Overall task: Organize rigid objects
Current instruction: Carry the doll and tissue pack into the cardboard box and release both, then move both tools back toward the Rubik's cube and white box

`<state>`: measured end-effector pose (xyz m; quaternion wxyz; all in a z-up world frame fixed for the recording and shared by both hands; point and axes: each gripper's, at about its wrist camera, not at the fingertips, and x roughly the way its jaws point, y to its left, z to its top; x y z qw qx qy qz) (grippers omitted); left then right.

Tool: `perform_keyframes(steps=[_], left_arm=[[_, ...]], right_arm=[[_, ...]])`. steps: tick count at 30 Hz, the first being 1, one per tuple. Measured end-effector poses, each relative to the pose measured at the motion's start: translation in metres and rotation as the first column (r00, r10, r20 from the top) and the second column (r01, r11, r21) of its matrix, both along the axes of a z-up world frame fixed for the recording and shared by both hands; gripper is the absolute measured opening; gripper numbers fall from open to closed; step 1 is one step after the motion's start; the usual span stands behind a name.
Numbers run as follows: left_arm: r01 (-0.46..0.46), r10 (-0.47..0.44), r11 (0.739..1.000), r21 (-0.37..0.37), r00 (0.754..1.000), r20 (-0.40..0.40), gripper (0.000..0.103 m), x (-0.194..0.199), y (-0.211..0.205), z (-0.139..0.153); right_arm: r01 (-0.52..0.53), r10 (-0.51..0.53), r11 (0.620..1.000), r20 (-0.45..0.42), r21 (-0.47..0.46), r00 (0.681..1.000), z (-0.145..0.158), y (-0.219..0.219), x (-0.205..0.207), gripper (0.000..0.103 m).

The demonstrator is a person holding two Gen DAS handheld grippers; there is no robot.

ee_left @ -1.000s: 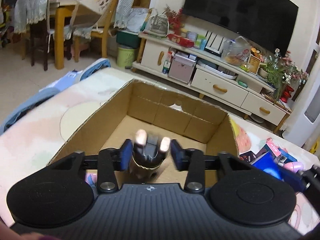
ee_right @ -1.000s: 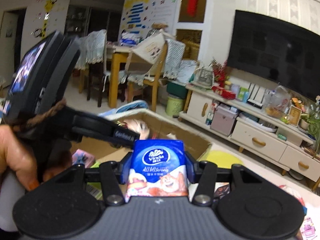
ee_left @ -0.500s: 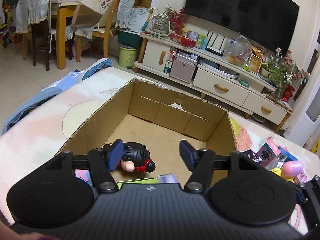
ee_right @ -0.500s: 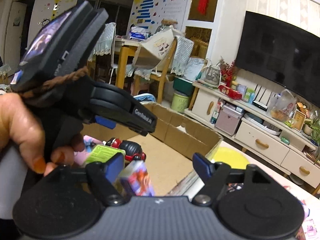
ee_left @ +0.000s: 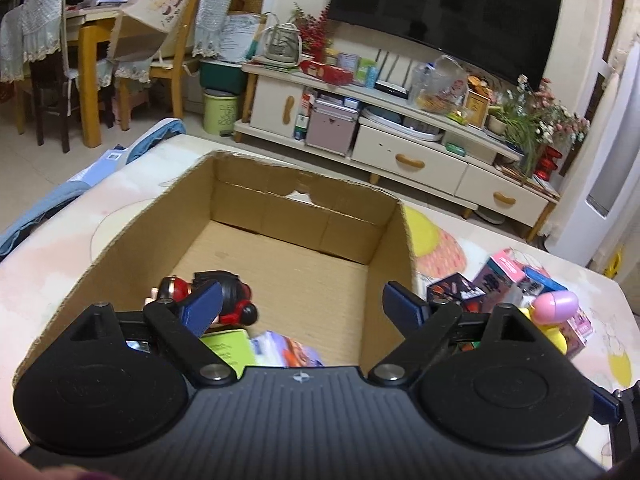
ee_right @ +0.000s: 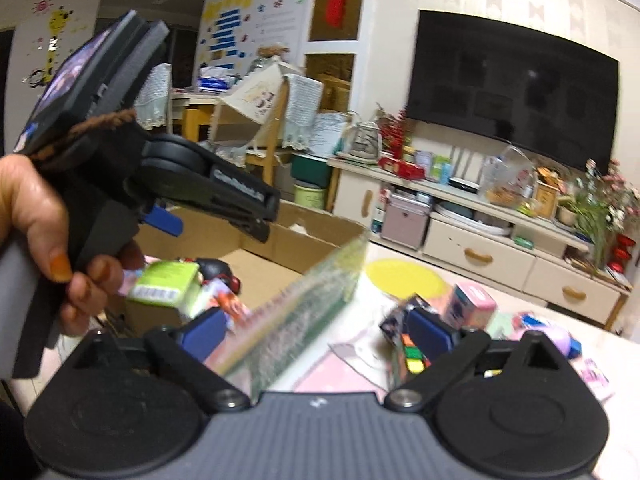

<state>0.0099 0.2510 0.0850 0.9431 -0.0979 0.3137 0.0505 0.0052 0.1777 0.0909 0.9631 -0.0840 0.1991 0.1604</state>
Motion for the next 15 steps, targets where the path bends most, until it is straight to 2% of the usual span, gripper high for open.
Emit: perform_keyframes(steps=[8,15], left_arm=[[0.064,-0.064,0.997,0.036,0.998,0.003,0.103,-0.001,-0.002,-0.001],[0.086,-0.086,0.995,0.050,0.996,0.009,0.103,0.000,0.000,-0.002]], right_arm=[[0.068,-0.066,0.997,-0.038,0.038,0.997,-0.011,-0.021,-0.003,0.097],[0.104,-0.102,0.994,-0.044,0.047,0.994,-0.015,-0.040,-0.006,0.097]])
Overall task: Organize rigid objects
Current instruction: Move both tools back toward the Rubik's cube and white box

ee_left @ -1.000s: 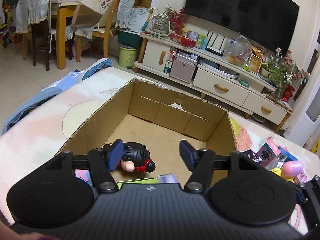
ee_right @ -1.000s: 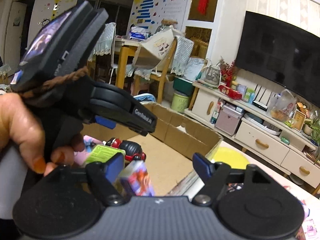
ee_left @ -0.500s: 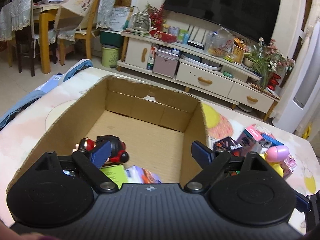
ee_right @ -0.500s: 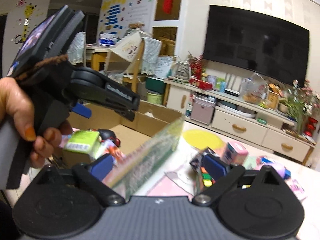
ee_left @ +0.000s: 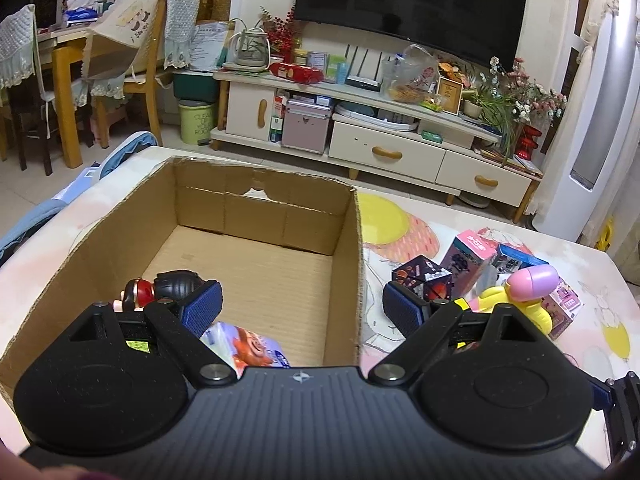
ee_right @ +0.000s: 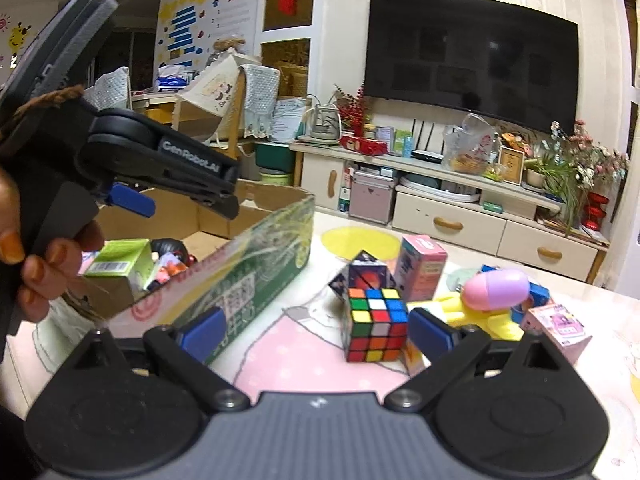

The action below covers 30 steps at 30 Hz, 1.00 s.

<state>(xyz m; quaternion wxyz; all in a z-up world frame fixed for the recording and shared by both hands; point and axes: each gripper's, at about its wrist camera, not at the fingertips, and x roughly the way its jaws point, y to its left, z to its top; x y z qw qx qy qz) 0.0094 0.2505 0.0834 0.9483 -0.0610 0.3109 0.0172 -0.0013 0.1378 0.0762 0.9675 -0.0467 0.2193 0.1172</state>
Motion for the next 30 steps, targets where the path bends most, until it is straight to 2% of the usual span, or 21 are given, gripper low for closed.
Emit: perform_keyframes(steps=[18,30], left_arm=[[0.101,-0.101,0.993,0.055,0.995,-0.003,0.103,0.011,-0.006,-0.007],[0.157,-0.156,0.984,0.090,0.988,-0.015,0.103,0.017,-0.007,-0.012]], right_arm=[[0.099,-0.098,0.994,-0.009,0.049,0.995,-0.006,-0.049,0.000,0.097],[0.163,-0.163,0.986,-0.025,0.035,0.986,-0.023,-0.081,0.004,0.097]])
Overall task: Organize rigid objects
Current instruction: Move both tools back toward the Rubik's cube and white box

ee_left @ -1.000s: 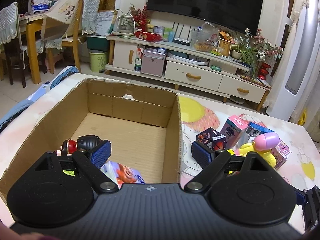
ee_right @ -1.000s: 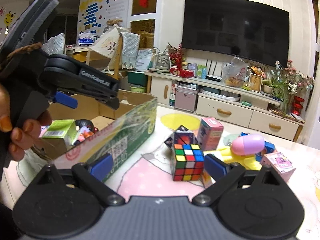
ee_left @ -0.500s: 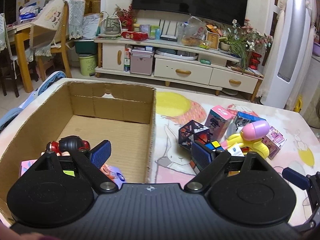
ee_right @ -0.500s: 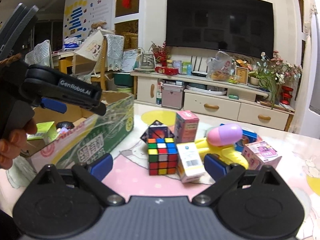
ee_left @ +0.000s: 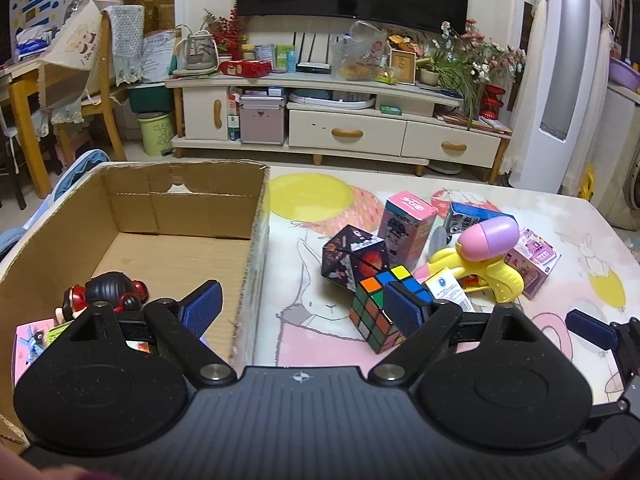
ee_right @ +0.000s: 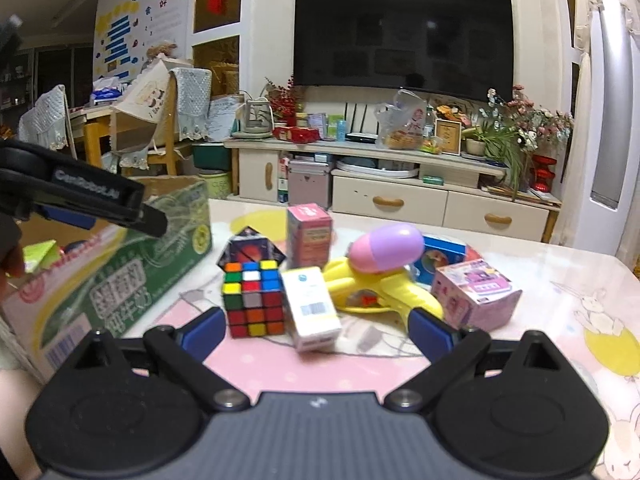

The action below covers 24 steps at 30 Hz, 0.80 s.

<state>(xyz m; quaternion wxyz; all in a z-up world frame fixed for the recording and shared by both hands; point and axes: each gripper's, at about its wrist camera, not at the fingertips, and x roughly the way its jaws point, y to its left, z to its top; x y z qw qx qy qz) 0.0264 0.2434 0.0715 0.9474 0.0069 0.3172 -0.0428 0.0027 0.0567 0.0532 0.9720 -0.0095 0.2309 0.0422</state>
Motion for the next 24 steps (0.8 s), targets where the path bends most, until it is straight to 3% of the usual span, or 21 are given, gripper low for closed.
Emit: perform_keyframes(steps=[10,18,24], left_arm=[[0.015,-0.015,0.999,0.037,1.000,0.012,0.103,-0.003,-0.005,-0.004],[0.031,-0.032,0.999,0.028,0.999,0.043,0.103,-0.006,-0.010,-0.002],[0.038,-0.039,0.999,0.022,0.998,0.044,0.103,-0.001,-0.014,-0.004]], right_arm=[[-0.039,0.038,0.999,-0.015,-0.001,0.999,-0.020,-0.009,0.022,0.087],[-0.068,0.068,0.998,-0.040,0.001,0.997,-0.033,-0.016,0.052,0.065],[-0.131,0.132,0.991,-0.065,0.019,0.989,-0.039,-0.013,0.066,0.055]])
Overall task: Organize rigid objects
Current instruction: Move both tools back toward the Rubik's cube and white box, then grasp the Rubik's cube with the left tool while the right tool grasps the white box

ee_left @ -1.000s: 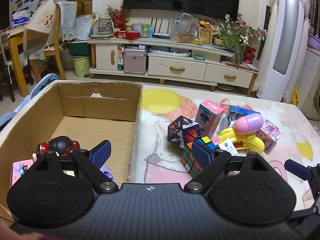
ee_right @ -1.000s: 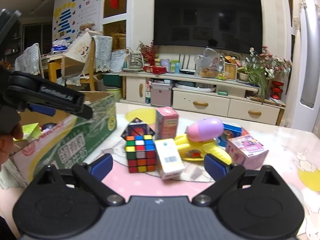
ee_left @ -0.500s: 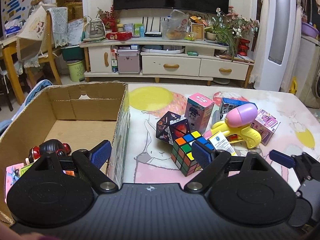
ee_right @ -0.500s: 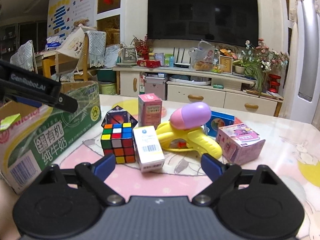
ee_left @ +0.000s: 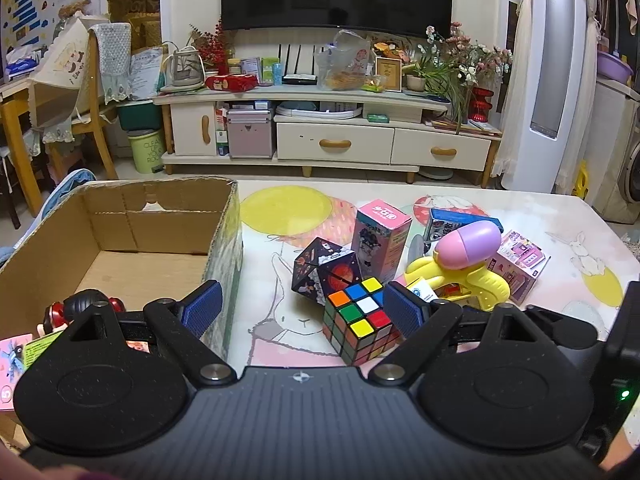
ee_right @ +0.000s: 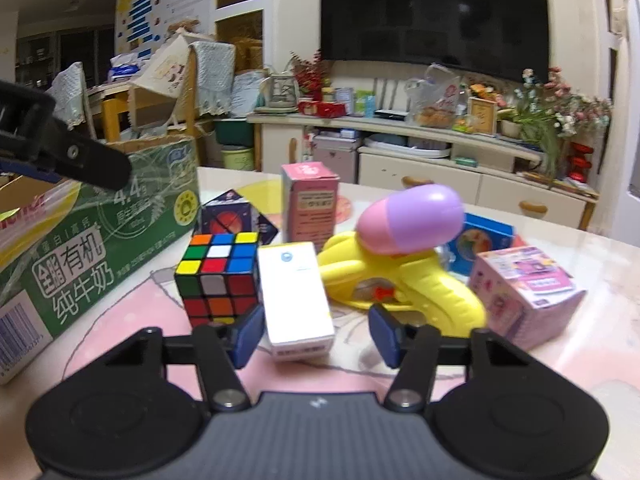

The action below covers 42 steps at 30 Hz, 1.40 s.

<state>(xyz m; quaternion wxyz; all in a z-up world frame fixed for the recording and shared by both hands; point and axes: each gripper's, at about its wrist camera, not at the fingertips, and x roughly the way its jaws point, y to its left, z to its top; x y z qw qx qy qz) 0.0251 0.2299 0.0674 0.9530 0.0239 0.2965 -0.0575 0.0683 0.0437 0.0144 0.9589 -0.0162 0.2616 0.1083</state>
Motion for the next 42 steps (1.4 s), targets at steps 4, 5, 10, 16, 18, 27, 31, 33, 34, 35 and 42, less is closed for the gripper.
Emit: perform_keyframes(steps=[4,5,10,16,18,27,31,33,34,35,42], left_arm=[[0.014,-0.014,1.000,0.005,1.000,-0.010,0.103,0.003,-0.005,-0.004],[0.017,-0.017,1.000,0.005,1.000,-0.015,0.103,0.004,-0.006,-0.005],[0.033,-0.033,0.999,0.002,0.999,-0.038,0.103,0.010,-0.017,-0.012],[0.023,-0.023,1.000,-0.003,0.995,-0.094,0.103,0.020,-0.029,-0.025],[0.009,-0.010,1.000,-0.014,0.993,-0.117,0.103,0.026,-0.033,-0.032],[-0.088,0.090,0.996,0.018,0.980,-0.175,0.103,0.057,-0.047,-0.062],[-0.126,0.130,0.992,0.030,0.976,-0.176,0.103,0.066,-0.049,-0.068],[-0.135,0.138,0.990,0.024,0.972,-0.188,0.102,0.070,-0.050,-0.070],[-0.141,0.143,0.990,0.024,0.971,-0.192,0.102,0.071,-0.049,-0.071],[-0.146,0.148,0.989,0.025,0.970,-0.192,0.102,0.072,-0.048,-0.072],[-0.135,0.138,0.990,0.028,0.971,-0.197,0.085,0.081,-0.054,-0.074]], right_arm=[[-0.020,0.020,1.000,0.000,-0.007,1.000,-0.001,0.002,0.005,0.043],[-0.028,0.028,1.000,-0.005,-0.006,1.000,-0.001,0.002,0.007,0.038],[-0.029,0.029,1.000,-0.026,0.000,0.999,0.001,-0.002,0.005,0.036],[0.015,-0.017,1.000,-0.058,-0.023,0.998,0.004,-0.018,-0.010,0.034],[0.032,-0.034,0.999,-0.062,-0.037,0.997,0.004,-0.023,-0.014,0.034],[0.091,-0.094,0.994,-0.067,-0.054,0.993,0.002,-0.046,-0.020,0.034],[0.087,-0.089,0.996,-0.069,-0.038,0.994,0.000,-0.050,-0.018,0.037],[0.082,-0.084,0.996,-0.070,-0.030,0.994,-0.001,-0.050,-0.016,0.042],[0.079,-0.081,0.997,-0.073,-0.026,0.994,-0.002,-0.050,-0.014,0.042],[0.077,-0.078,0.997,-0.076,-0.022,0.994,-0.003,-0.050,-0.013,0.042],[0.081,-0.081,0.997,-0.097,-0.003,0.992,-0.010,-0.049,-0.004,0.042]])
